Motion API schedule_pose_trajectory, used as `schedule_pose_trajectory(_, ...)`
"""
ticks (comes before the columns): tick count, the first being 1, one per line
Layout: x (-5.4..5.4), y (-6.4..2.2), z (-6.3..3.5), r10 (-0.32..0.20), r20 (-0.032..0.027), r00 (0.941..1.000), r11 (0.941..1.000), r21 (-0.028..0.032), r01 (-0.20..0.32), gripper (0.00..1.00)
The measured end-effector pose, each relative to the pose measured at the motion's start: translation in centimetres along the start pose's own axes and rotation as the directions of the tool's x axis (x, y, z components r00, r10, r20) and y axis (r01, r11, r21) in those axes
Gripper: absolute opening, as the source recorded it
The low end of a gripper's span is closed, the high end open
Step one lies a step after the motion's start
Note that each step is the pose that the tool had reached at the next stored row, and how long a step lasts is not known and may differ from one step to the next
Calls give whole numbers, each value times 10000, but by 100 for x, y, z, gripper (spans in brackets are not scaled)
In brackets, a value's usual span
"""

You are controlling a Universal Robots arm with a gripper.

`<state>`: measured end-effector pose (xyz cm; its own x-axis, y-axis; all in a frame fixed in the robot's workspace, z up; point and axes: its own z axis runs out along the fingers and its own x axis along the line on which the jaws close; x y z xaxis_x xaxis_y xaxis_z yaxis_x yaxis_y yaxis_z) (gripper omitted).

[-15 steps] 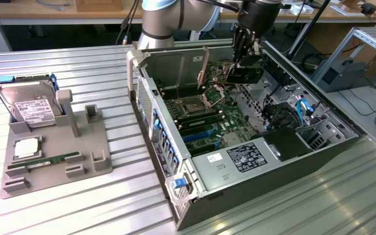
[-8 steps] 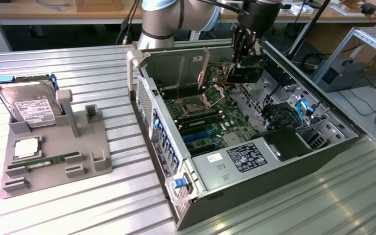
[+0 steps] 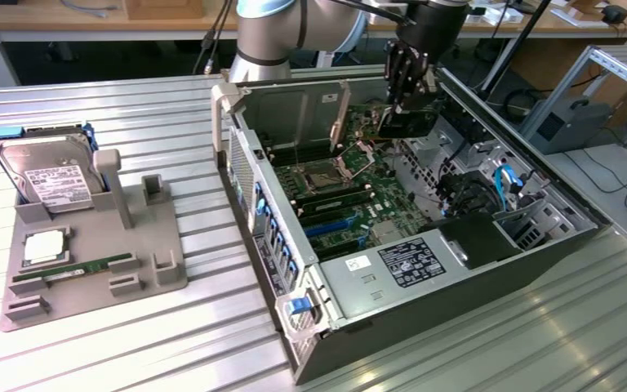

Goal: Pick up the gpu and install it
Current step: 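Insert the gpu into the slot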

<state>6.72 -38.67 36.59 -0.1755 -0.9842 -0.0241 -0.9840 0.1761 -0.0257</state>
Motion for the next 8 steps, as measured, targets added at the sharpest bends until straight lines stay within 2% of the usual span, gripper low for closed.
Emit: schedule_pose_trajectory(8,0,0,1,-565,13,9984,9984,-12,565,27)
